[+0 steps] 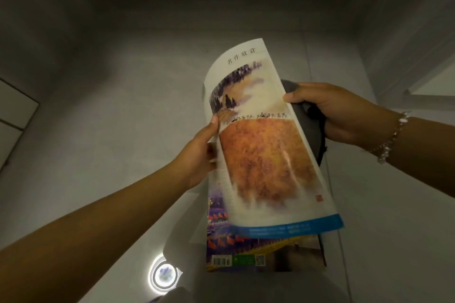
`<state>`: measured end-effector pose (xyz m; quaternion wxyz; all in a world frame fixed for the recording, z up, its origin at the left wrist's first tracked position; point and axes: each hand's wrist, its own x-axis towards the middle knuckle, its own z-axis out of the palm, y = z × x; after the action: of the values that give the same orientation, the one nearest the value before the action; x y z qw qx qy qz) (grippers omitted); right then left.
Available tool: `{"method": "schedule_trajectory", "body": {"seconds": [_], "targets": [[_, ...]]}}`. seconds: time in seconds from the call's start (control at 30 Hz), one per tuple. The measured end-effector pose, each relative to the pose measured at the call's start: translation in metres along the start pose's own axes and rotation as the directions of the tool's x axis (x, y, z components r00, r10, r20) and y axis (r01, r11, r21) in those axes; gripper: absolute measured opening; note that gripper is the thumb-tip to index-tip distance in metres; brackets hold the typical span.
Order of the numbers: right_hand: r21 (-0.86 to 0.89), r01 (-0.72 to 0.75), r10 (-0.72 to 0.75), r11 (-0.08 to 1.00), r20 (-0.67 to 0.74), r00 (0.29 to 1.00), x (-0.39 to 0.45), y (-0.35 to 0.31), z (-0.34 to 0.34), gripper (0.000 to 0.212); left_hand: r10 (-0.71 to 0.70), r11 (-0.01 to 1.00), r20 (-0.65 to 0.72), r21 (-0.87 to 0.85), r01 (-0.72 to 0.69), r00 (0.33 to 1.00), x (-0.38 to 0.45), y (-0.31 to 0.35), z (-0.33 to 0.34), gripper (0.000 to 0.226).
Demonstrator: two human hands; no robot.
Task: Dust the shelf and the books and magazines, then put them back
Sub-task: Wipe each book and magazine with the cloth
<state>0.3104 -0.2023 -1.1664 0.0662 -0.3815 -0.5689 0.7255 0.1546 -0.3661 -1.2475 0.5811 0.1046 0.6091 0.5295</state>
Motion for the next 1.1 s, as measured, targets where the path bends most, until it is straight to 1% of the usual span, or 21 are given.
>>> {"method": "schedule_trajectory", "body": {"seconds": [0.07,0.13,0.23,0.3,0.37,0.4,0.47,0.5,0.57,0.67,0.77,0.8,0.87,0.93,1.0,1.1], "targets": [[-0.036,0.006,-0.007,0.999,-0.04,0.999,0.003,0.005,-0.008,0.028,-0.003,0.999,-0.096,0.031,0.006,0.995,0.002,-0.004,-0.007,0.041],[-0.101,0.007,-0.015,0.995,-0.073,0.997,0.005,0.012,-0.017,0.024,0.001,0.999,-0.147,0.051,0.007,0.989,0.004,-0.009,-0.016,0.042],[-0.219,-0.029,0.0,0.975,-0.132,0.991,0.008,0.03,-0.029,0.024,-0.001,0.989,-0.226,0.146,0.035,0.974,0.005,-0.02,-0.023,0.041],[-0.307,-0.066,0.01,0.949,-0.182,0.983,0.01,0.043,-0.034,0.021,-0.015,0.983,-0.28,0.173,0.066,0.96,0.007,-0.03,-0.022,0.045],[-0.408,-0.089,-0.006,0.909,-0.226,0.974,0.011,0.052,-0.039,0.016,-0.028,0.979,-0.311,0.185,0.089,0.95,0.008,-0.041,-0.021,0.054],[-0.461,-0.089,-0.028,0.883,-0.24,0.97,0.011,0.054,-0.041,0.019,-0.033,0.976,-0.317,0.195,0.1,0.948,0.009,-0.046,-0.021,0.056],[-0.539,-0.074,-0.076,0.839,-0.252,0.965,0.01,0.056,-0.043,0.028,-0.03,0.97,-0.317,0.221,0.105,0.948,0.009,-0.052,-0.021,0.054],[-0.57,-0.065,-0.102,0.819,-0.255,0.962,0.009,0.056,-0.043,0.028,-0.026,0.967,-0.317,0.233,0.104,0.948,0.009,-0.053,-0.021,0.053],[-0.652,-0.028,-0.172,0.758,-0.242,0.955,0.008,0.055,-0.042,0.024,-0.013,0.955,-0.316,0.276,0.105,0.949,0.007,-0.055,-0.019,0.052],[-0.768,0.052,-0.297,0.638,-0.184,0.937,0.009,0.049,-0.036,0.026,-0.005,0.934,-0.323,0.337,0.12,0.946,0.004,-0.056,-0.017,0.052],[-0.849,0.11,-0.331,0.516,-0.079,0.94,0.011,0.05,-0.027,0.029,-0.014,0.925,-0.315,0.356,0.132,0.949,0.003,-0.056,-0.016,0.051],[-0.86,0.129,-0.332,0.493,-0.049,0.942,0.012,0.055,-0.023,0.028,-0.02,0.925,-0.313,0.355,0.137,0.95,0.003,-0.055,-0.016,0.049],[-0.863,0.165,-0.327,0.478,-0.001,0.945,0.012,0.068,-0.013,0.026,-0.032,0.928,-0.304,0.345,0.141,0.952,0.002,-0.054,-0.016,0.044],[-0.855,0.174,-0.294,0.488,0.027,0.956,0.013,0.082,-0.005,0.025,-0.047,0.935,-0.288,0.325,0.144,0.956,0.002,-0.054,-0.016,0.041],[-0.844,0.16,-0.268,0.512,0.02,0.963,0.014,0.096,-0.002,0.026,-0.054,0.939,-0.27,0.314,0.141,0.961,0.001,-0.055,-0.016,0.04],[-0.835,0.153,-0.278,0.528,0.0,0.961,0.014,0.111,0.003,0.031,-0.046,0.938,-0.233,0.323,0.122,0.971,0.0,-0.057,-0.017,0.038]]}}
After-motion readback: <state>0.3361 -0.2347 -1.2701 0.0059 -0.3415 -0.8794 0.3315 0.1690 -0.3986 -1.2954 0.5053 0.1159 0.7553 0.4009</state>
